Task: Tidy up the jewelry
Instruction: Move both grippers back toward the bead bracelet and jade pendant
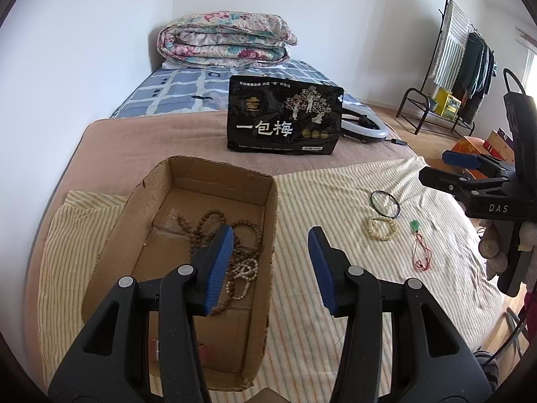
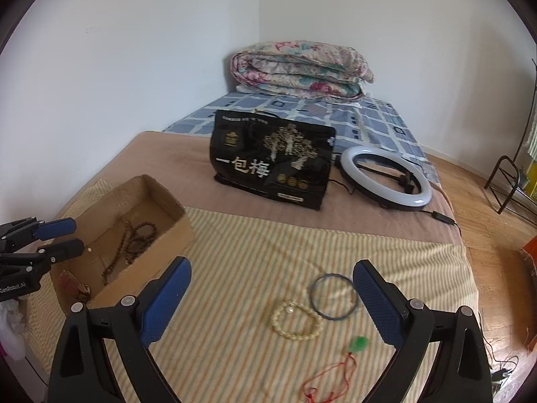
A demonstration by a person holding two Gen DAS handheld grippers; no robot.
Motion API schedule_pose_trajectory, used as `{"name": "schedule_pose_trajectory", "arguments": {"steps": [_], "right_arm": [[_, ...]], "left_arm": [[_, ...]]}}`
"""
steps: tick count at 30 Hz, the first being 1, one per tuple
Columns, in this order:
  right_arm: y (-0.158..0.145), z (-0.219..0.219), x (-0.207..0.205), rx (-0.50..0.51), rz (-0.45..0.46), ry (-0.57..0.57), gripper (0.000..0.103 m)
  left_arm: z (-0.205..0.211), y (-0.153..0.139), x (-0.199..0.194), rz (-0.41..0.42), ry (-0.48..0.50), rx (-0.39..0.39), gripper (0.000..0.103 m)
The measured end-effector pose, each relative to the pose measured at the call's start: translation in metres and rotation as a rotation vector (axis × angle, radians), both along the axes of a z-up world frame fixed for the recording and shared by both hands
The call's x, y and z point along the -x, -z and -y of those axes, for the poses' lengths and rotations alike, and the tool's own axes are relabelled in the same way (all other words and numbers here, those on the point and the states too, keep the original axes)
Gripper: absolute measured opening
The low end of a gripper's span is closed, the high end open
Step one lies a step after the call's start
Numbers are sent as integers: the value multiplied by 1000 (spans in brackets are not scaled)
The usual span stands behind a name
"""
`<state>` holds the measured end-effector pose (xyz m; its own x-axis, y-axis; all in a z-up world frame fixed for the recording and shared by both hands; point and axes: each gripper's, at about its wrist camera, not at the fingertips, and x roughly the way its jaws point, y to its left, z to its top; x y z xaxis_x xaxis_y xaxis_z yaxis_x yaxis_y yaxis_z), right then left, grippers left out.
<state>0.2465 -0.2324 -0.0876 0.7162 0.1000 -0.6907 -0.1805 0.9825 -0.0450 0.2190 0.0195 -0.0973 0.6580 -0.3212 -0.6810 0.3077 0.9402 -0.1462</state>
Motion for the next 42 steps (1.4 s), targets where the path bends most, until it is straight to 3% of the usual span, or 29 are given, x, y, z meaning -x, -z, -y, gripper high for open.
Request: {"name": "schedule_pose_trajectory", "arguments": {"steps": [3,6,18,28,35,42], "right_arm": [[2,27,5,4,-3,40,98],[4,52,13,9,-6,73,98],[44,119,27,1,-72,151,96],[90,133,29,-21,-142,125,83],[112,132,23,-39,-178,97,68],[124,127,12,-37,-188,81,60]], "left_arm": [[19,0,1,-3,26,-4,50],[38,2,2,-5,53,1,63],[121,31,-6,-59,154,-19,65],[163,74,-30,-168,162,0,65],[187,101,-48,-250,163,11,41],[195,115,-61,-303,136,46,35]]}}
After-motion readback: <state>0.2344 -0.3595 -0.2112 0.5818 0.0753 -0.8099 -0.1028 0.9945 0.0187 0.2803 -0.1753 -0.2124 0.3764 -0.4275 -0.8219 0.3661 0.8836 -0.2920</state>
